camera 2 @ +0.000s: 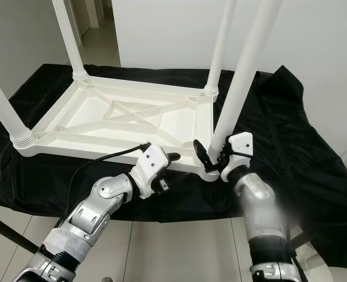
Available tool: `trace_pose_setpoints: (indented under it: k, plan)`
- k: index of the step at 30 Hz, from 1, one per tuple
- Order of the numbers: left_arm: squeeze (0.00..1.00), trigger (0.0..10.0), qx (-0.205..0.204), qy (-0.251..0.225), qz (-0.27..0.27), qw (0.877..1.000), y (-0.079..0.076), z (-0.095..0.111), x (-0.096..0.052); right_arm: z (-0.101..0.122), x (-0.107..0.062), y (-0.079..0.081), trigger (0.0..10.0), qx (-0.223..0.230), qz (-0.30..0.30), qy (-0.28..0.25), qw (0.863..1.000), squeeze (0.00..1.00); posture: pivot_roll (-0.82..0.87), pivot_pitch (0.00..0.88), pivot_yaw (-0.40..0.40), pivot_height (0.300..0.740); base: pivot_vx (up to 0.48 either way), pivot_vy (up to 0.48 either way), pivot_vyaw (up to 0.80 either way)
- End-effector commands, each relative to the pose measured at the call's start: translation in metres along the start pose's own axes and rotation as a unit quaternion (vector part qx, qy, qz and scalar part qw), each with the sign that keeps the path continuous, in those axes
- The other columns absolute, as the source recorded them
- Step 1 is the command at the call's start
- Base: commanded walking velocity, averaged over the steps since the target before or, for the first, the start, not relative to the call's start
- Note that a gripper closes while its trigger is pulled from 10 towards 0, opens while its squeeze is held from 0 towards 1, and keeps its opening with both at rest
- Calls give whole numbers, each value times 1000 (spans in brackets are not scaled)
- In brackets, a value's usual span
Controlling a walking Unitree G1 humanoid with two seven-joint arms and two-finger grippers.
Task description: Building children table
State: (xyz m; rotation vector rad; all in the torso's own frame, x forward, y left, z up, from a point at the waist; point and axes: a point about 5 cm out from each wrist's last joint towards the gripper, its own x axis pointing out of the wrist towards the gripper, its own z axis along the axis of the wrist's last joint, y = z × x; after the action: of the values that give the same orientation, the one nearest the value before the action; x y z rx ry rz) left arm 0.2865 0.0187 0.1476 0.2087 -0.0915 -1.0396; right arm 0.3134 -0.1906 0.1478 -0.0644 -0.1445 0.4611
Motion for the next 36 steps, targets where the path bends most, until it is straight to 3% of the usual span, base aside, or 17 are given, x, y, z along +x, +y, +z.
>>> trace_pose_setpoints:
  k: [1, 3, 4, 6, 7, 10, 11, 14, 15, 20, 22, 27, 30, 34, 36]
  plan:
    - [0, 10000, 2, -1, -12, 1000, 0, 0, 1, -2, 2, 1, 4706, -3, 18, 5, 1000, 0, -37, 0, 6, 740, 0, 0, 0]
    - [0, 10000, 2, -1, -12, 1000, 0, 0, 1, -2, 2, 1, 4706, -3, 18, 5, 1000, 0, -37, 0, 6, 740, 0, 0, 0]
    - [0, 10000, 2, -1, -12, 1000, 0, 1, 1, -4, 2, 0, 3529, -6, 27, 12, 1000, 0, -34, 0, 5, 740, 0, 0, 0]
    - [0, 10000, 2, -1, -12, 1000, 0, 1, 1, -4, 2, 0, 3529, -6, 27, 12, 1000, 0, -34, 0, 5, 740, 0, 0, 0]
    - [0, 10000, 2, -1, -11, 1000, 0, 1, 1, -5, 2, -1, 1098, -6, 31, 17, 999, 0, -31, 0, 3, 740, 0, 0, 0]
    - [0, 10000, 2, -1, -11, 1000, 0, 1, 1, -5, 2, -1, 1098, -6, 31, 17, 999, 0, -31, 0, 3, 740, 0, 0, 0]
    - [0, 10000, 1, -1, -10, 1000, 0, 0, 0, -9, 0, -2, 0, -4, 35, 25, 999, 0, -30, 0, 3, 740, 0, 0, 0]
    - [0, 10000, 0, 1, -10, 1000, -1, -1, -2, -14, -6, -3, 0, 6, 34, 31, 999, 0, -33, 0, 3, 740, 0, 0, 0]
    - [0, 10000, -1, 2, -11, 1000, -2, -1, -2, -15, -8, -3, 9882, 9, 29, 33, 999, 0, -34, 0, 3, 740, 0, 0, 0]
    - [0, 10000, -2, 2, -12, 1000, -2, -1, -2, -11, -6, -2, 10000, 30, -5, 24, 999, 0, -36, 0, 2, 740, 0, 0, 0]
    - [0, 10000, -3, 1, -13, 1000, -2, -1, -1, -9, -3, -2, 10000, 45, -64, 18, 997, 0, -39, 0, 1, 740, 0, 0, 0]
    - [0, 10000, -4, -1, -14, 1000, -3, -1, 0, -7, -1, -1, 10000, 51, -133, 15, 990, 0, -49, 0, -1, 740, 0, 0, 0]
    - [0, 10000, -5, -2, -17, 1000, -5, -1, 1, -5, 1, 4, 10000, 81, -220, 16, 972, 0, -52, 0, -9, 740, 0, 0, 0]
    - [0, 10000, -6, -2, -17, 1000, -6, -1, 1, -5, 1, 6, 10000, 86, -249, 16, 965, 0, -54, 0, -16, 740, 0, 0, 0]
    - [0, 10000, -7, -3, -16, 1000, -6, -2, 2, -7, -2, 14, 10000, 101, -323, 15, 941, 0, -50, 0, -29, 740, 0, 0, 0]
